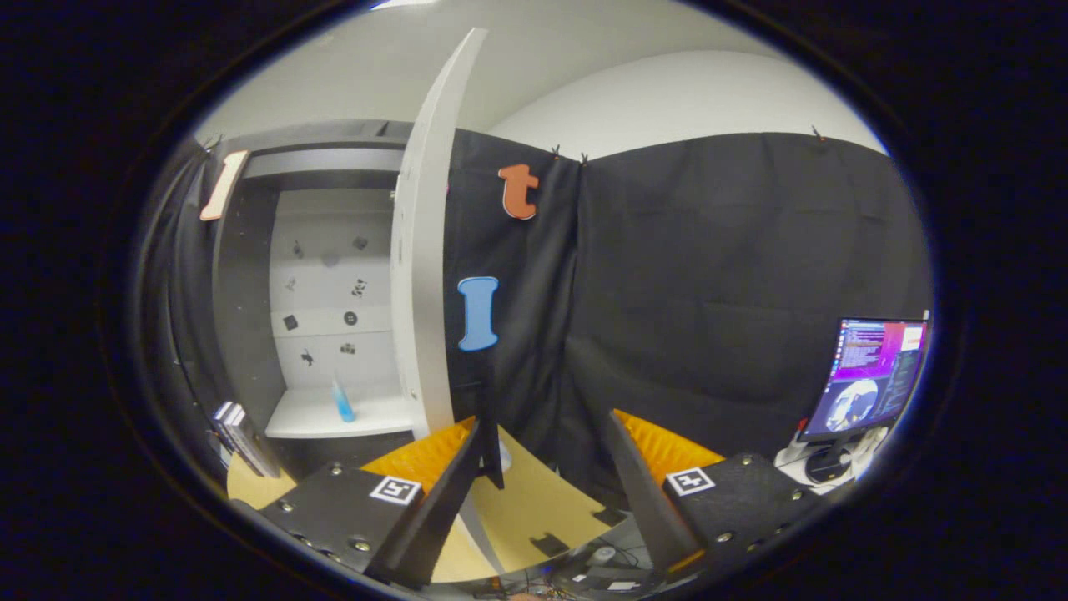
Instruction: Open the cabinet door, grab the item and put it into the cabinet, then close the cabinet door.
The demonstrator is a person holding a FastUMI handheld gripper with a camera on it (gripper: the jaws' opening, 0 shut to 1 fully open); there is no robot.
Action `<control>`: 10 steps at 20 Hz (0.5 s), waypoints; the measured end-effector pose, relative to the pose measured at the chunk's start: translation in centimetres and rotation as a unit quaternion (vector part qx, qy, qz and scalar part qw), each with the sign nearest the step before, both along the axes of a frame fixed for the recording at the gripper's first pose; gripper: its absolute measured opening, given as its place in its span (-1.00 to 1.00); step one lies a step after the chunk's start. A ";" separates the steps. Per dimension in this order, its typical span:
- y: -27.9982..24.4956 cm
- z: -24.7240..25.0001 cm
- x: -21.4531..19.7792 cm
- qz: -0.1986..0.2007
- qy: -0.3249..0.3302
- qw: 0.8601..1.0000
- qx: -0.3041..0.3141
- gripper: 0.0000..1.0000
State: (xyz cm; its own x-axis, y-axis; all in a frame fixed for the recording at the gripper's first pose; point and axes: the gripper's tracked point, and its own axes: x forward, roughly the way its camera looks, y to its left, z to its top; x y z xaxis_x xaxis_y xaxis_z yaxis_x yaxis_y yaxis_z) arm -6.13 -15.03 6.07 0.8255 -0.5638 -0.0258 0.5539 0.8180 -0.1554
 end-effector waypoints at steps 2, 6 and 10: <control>1.3 -0.6 0.4 0.012 0.000 1.000 0.003 0.78; 3.4 -1.6 0.6 0.041 -0.004 0.999 0.017 0.73; 6.3 -2.6 2.3 0.107 -0.001 0.993 0.043 0.73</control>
